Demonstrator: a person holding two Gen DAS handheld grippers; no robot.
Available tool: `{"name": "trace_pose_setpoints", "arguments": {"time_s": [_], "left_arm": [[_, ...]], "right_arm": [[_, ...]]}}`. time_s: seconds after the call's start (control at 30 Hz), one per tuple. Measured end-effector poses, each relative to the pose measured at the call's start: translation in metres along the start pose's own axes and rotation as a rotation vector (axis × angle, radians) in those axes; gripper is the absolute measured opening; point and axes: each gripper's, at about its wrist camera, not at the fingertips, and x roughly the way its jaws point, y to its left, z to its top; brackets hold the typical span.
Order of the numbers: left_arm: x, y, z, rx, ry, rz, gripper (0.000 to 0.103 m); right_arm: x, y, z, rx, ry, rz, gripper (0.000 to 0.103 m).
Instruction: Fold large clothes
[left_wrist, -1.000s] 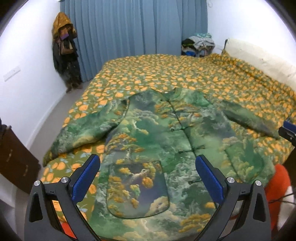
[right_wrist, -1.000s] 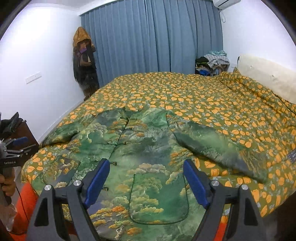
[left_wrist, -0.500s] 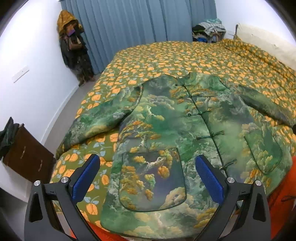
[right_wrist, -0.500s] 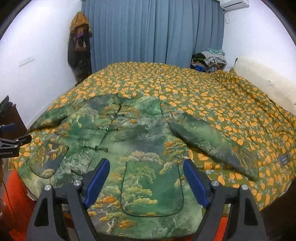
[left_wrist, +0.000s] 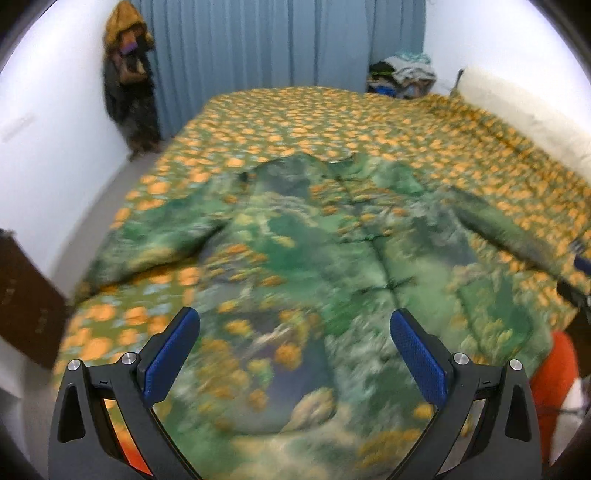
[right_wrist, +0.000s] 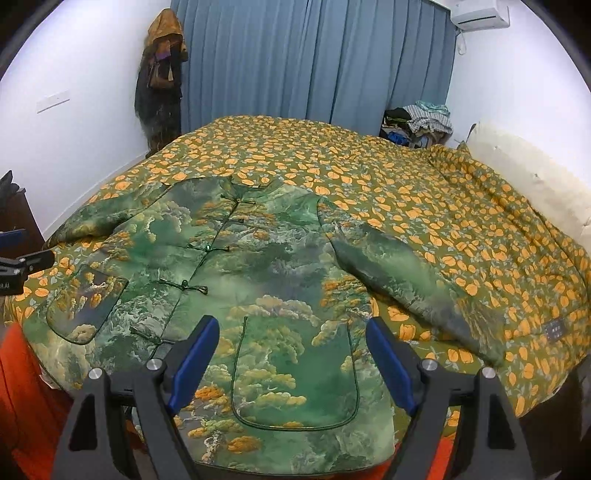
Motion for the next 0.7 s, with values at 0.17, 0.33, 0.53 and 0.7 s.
{"name": "trace_pose_setpoints", "arguments": {"time_s": [0.17, 0.33, 0.53, 0.7], "left_arm": [[0.105, -0.02, 0.029, 0.009, 0.032, -0.007, 0.103], [0.227, -0.04, 0.009, 0.131, 0.274, 0.005, 0.103], [0.216, -0.02, 0.0, 0.04, 0.184, -0.09, 0.103], [0.216, -0.023, -0.001, 0.052, 0.183, -0.077, 0.103]], "right_arm": [[0.005, -0.004, -0.001, 0.044, 0.017, 0.026, 0.083], [-0.005, -0.006, -0.006, 0.063, 0.014, 0.032, 0.083], [-0.007, -0.011, -0.009, 0.057, 0.007, 0.029, 0.083], [0.002, -0.018, -0.008, 0.117, -0.011, 0.065, 0.083]]}}
